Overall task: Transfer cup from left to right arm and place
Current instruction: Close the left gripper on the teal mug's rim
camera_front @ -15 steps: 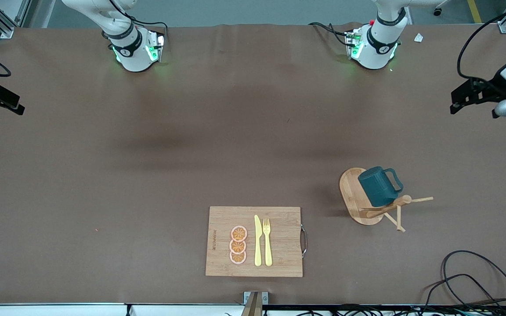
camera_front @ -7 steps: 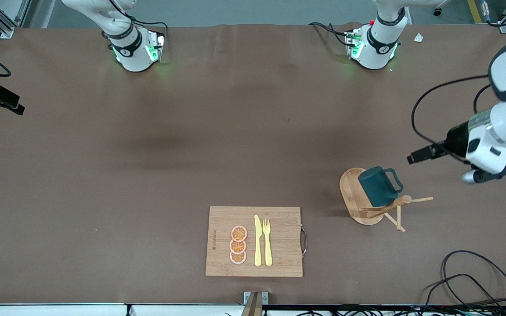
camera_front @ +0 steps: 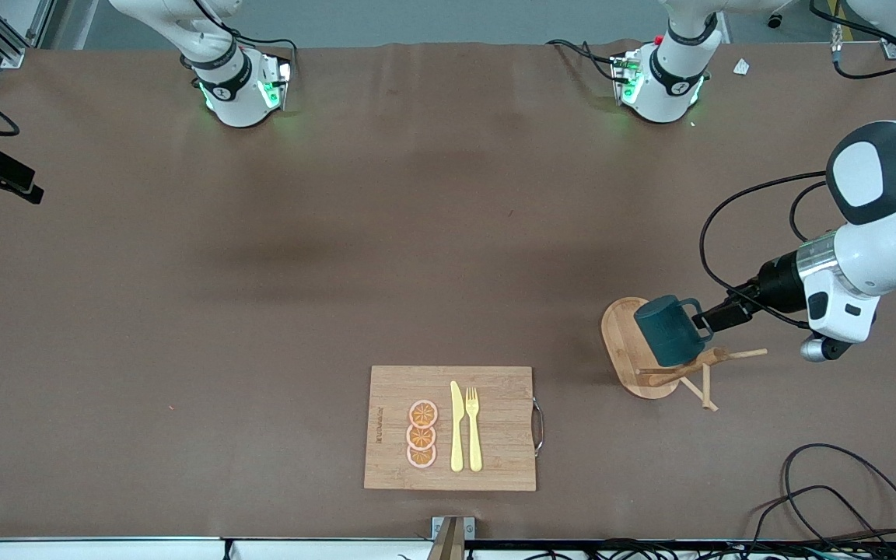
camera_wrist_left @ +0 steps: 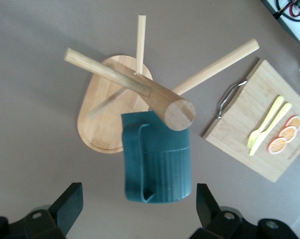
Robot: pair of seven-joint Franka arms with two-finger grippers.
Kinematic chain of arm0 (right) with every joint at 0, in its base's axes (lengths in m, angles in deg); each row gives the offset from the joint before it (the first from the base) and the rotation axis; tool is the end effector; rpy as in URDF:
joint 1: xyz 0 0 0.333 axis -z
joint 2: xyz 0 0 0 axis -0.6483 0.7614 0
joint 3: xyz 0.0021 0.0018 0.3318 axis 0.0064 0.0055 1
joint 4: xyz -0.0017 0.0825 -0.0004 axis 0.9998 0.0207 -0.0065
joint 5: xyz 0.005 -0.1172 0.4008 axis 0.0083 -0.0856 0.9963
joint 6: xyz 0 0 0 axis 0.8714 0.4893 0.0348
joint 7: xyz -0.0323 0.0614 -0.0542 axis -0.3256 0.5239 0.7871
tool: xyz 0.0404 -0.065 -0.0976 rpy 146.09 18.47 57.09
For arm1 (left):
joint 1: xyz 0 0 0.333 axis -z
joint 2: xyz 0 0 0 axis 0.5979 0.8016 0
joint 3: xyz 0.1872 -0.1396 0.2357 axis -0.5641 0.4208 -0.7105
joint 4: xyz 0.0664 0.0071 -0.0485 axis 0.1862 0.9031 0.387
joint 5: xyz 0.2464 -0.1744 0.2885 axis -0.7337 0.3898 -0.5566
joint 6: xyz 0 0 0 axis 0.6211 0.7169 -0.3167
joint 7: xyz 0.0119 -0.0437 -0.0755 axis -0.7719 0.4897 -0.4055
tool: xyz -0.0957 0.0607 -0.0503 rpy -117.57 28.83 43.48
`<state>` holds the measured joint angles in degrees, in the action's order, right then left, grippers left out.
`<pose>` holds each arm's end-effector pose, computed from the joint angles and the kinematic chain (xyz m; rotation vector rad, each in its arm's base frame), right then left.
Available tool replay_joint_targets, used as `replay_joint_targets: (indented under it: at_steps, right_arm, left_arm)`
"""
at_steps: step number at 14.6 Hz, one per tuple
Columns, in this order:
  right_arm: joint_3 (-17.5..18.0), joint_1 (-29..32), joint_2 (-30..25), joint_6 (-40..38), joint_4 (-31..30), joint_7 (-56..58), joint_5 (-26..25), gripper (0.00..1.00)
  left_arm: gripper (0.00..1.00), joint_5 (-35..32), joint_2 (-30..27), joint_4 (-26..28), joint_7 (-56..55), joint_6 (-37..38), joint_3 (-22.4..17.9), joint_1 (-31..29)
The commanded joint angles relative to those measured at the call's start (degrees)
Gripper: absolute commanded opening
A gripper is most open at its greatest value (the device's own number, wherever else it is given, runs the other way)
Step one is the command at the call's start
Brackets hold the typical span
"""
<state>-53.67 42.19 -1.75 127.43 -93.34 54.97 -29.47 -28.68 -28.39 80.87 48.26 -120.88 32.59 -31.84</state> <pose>0.5609 -0.0491 0.6445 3.1180 -0.1540 -0.0548 0.6705 -0.0805 0.4434 2.6870 0.8110 -0.1502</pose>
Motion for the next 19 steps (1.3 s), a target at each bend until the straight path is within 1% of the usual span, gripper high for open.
replay_joint_targets:
  at_steps: [1, 4, 9, 11, 17, 18, 19]
  right_arm:
    - [0.08, 0.24, -1.37, 0.02, -1.09, -0.25, 0.28, 1.00]
    - [0.08, 0.24, -1.37, 0.02, -1.09, -0.16, 0.28, 1.00]
    - [0.17, 0.24, -1.37, 0.02, -1.09, -0.16, 0.28, 1.00]
    - [0.08, 0.24, -1.37, 0.02, -1.09, -0.16, 0.28, 1.00]
    - [0.08, 0.24, -1.37, 0.02, -1.09, -0.16, 0.28, 1.00]
    - [0.08, 0.24, -1.37, 0.02, -1.09, -0.16, 0.28, 1.00]
    - [0.08, 0.24, -1.37, 0.02, -1.09, -0.16, 0.28, 1.00]
  left_arm:
    - [1.00, 1.45, 1.24, 0.34, -1.03, -2.15, 0.15, 0.48]
    - [1.00, 1.45, 2.03, 1.49, -1.03, -4.17, 0.42, 0.83]
    - [1.00, 1.71, 3.79, 1.40, -0.77, -6.54, 1.30, 0.74]
    - [1.00, 3.81, 4.84, 1.31, -0.42, -7.86, 1.65, 0.83]
    - [1.00, 3.91, 7.22, 1.31, 0.11, -10.32, 2.00, 0.83]
    - [0.99, 4.00, 7.57, 1.23, 0.11, -10.33, 2.09, 0.83]
    - [0.94, 4.00, 7.57, 1.14, 0.11, -10.41, 2.17, 0.83]
